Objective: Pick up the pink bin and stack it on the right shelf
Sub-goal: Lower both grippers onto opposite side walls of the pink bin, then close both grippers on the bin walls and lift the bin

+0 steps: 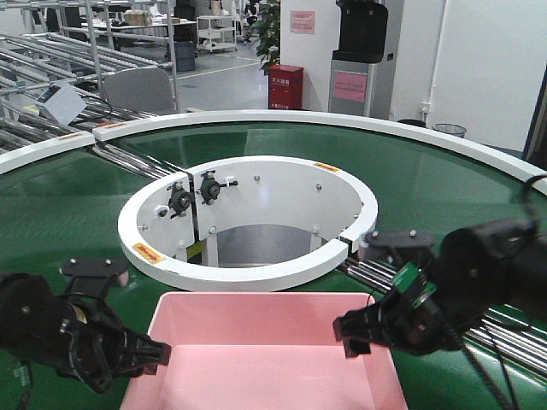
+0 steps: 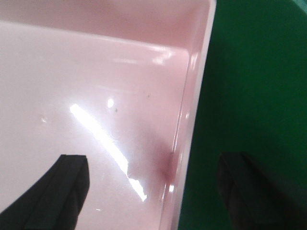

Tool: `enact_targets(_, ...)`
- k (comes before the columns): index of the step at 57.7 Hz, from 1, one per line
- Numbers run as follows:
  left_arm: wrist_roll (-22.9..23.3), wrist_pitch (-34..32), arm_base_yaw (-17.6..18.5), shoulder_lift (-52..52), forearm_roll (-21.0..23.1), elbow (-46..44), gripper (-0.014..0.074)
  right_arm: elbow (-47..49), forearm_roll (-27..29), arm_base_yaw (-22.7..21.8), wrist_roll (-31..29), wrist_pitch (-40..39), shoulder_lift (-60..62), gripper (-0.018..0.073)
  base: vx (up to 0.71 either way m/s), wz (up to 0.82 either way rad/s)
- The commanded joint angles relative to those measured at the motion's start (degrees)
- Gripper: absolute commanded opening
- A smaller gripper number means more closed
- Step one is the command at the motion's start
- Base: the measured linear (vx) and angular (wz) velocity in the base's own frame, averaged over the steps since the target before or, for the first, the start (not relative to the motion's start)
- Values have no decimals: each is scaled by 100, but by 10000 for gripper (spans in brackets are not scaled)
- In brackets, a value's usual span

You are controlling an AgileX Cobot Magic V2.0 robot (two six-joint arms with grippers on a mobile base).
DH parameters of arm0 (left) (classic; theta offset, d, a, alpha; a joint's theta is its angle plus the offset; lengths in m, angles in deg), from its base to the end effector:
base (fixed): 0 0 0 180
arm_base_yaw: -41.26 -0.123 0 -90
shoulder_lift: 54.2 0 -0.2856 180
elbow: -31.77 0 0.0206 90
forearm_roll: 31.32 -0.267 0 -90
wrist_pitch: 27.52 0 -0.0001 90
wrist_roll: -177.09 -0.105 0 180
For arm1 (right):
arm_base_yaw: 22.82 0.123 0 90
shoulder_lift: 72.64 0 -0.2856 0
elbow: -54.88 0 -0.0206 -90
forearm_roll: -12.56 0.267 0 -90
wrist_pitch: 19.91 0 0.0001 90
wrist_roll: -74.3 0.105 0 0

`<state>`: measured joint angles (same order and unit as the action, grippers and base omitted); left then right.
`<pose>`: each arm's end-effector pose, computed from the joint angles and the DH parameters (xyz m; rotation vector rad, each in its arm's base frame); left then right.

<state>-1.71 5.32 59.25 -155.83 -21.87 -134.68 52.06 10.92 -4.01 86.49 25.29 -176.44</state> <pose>0.3431 -0.1213 0.2194 0.2335 2.5882 -0.2895 0.3598 0.1203 0.2512 -0.1734 2.6516 0.1457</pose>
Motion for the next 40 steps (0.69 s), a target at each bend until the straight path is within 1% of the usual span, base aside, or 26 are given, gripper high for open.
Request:
enact_targets(1, 45, -510, 47, -51, 110, -188, 479, 191, 65, -23, 2, -287, -129, 578, 0, 0)
enact_targets(9, 34, -712, 99, -366, 181, -188, 470, 191, 103, -23, 2, -287, -573, 559, 0, 0)
enact_targets(14, 25, -784, 154, -473, 181, -188, 437, 191, 164, -23, 2, -287, -780, 503, 0, 0)
enact_targets(17, 25, -822, 161, -511, 175, -188, 405, 191, 164, -23, 2, -302, -841, 429, 0, 0)
enact_targets(20, 25, -841, 161, -511, 175, -188, 353, 191, 164, -23, 2, -302, -856, 335, 0, 0)
enact_targets(22, 25, -841, 161, -505, 168, -188, 313, 191, 164, -23, 2, -302, -856, 257, 0, 0)
enact_targets(23, 25, -841, 161, -505, 135, -195, 278, 191, 133, -23, 2, -302, -844, 207, 0, 0)
enact_targets(28, 25, -668, 161, -505, 70, -299, 126, 191, 29, -23, 2, -264, -767, 36, 0, 0)
enact_targets(29, 20, -607, 161, -505, 66, -337, 83, 191, 11, -23, 2, -257, -747, -11, 0, 0)
enact_targets(32, 20, -483, 161, -493, 15, -445, 1, 191, -46, -23, 2, -216, -667, -15, 0, 0)
enact_targets(33, 20, -435, 161, -493, -14, -484, -11, 191, -65, -23, 2, -209, -635, -15, 0, 0)
enact_targets(40, 20, -83, 161, -312, -95, -828, -8, 191, -246, -23, 6, -130, -280, -12, 0, 0)
